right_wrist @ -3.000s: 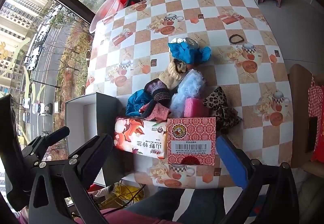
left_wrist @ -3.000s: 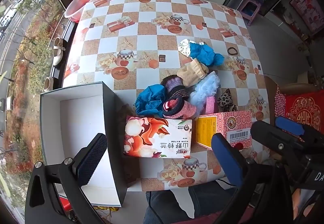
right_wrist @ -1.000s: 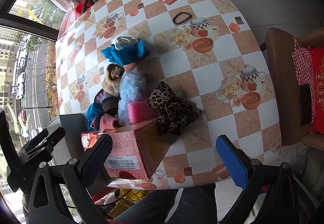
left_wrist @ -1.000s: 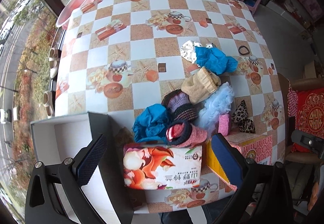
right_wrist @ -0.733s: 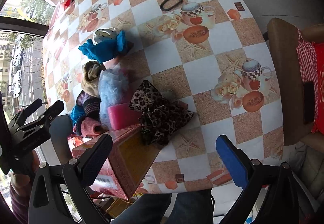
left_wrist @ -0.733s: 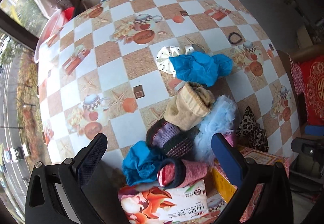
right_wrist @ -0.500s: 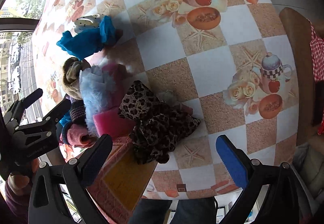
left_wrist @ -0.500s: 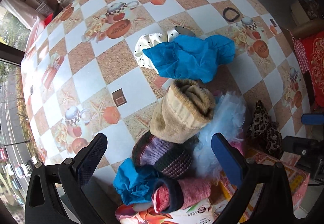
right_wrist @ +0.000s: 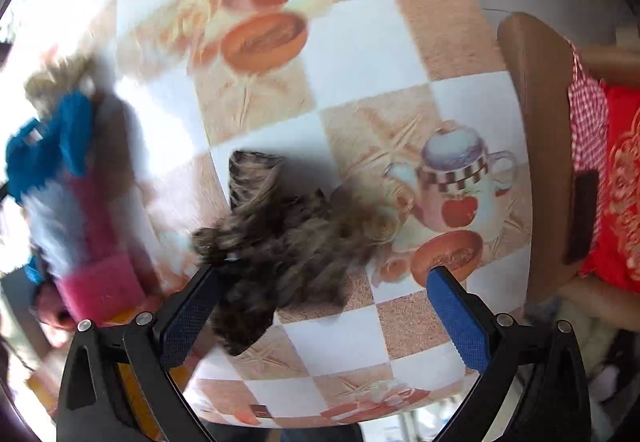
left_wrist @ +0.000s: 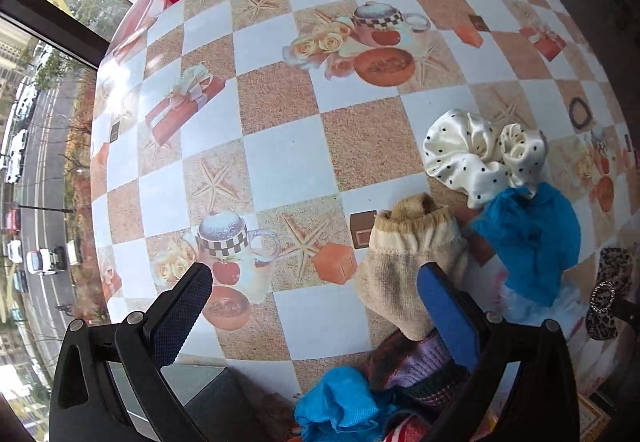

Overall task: Organize soft objects
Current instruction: 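Grasp the leopard-print scrunchie with the right tool while the left tool grasps the beige sock, then carry the leopard scrunchie and beige sock with both tools over the white box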

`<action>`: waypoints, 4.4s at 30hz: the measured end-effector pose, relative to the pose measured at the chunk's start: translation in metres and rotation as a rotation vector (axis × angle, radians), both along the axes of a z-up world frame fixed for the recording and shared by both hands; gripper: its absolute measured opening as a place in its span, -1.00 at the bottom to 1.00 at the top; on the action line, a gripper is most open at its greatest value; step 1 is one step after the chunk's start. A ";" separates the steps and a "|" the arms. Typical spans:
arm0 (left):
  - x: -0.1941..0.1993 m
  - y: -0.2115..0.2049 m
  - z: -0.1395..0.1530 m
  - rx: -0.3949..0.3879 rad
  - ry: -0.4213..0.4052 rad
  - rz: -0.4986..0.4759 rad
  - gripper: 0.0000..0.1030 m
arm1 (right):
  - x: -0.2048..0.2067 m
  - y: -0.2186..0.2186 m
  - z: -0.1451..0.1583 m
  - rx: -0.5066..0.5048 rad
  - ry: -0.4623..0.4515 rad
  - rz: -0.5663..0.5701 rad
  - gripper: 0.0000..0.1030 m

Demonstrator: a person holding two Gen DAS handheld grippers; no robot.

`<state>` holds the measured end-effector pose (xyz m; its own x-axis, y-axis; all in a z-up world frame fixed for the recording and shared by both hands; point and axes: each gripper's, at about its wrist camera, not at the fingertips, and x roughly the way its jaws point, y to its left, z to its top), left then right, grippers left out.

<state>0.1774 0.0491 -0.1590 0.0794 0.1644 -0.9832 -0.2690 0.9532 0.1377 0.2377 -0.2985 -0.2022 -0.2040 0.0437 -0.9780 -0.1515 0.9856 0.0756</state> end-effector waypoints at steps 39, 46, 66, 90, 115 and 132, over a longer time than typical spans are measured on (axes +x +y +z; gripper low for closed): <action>0.032 -0.041 -0.027 -0.162 0.003 0.085 -0.63 | -0.036 0.025 -0.012 0.093 -0.147 0.176 -0.21; 0.024 -0.040 0.027 -0.136 -0.092 0.034 -0.63 | -0.033 -0.022 0.025 0.206 -0.176 0.040 -0.21; -0.015 -0.231 0.108 -0.250 -0.210 -0.402 -0.62 | -0.082 -0.065 0.098 0.214 -0.285 -0.097 -0.21; -0.161 -0.290 0.127 -0.370 -0.177 -0.774 -0.62 | -0.200 -0.076 0.108 0.097 -0.270 -0.053 -0.21; -0.260 -0.144 0.125 -0.300 -0.213 -0.482 -0.62 | -0.282 0.097 0.125 0.259 -0.210 0.593 -0.21; -0.304 -0.012 0.134 -0.230 -0.329 0.063 -0.62 | -0.292 0.199 0.165 0.321 -0.239 0.846 -0.21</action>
